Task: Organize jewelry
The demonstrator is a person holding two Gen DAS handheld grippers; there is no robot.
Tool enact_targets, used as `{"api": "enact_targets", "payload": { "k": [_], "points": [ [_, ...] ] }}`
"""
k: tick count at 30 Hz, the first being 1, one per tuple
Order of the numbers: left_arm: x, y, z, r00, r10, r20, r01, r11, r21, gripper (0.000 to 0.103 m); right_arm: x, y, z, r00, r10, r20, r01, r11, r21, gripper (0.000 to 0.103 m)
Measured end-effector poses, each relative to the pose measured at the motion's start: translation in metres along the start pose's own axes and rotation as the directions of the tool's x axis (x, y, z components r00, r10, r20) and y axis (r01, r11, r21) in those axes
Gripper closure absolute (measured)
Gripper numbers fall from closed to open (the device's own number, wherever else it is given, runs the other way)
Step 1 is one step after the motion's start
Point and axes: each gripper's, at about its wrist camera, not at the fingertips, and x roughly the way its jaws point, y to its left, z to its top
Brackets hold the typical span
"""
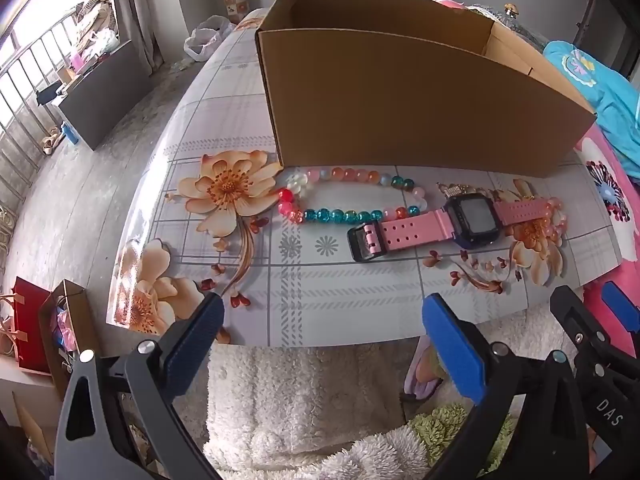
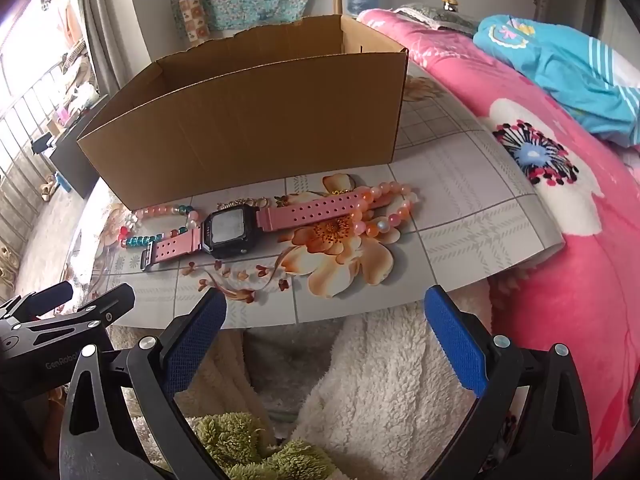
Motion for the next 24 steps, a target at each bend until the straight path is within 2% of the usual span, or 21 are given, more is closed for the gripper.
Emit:
{"api": "enact_targets", "payload": {
  "k": [24],
  "points": [
    [-0.002, -0.0002, 0.0003, 1.0, 0.016, 0.001, -0.016, 1.0, -0.005, 0.006, 0.0021, 0.001, 0.0006, 1.0, 0.009, -0.002, -0.009, 1.0, 0.001, 0.008]
  ]
}}
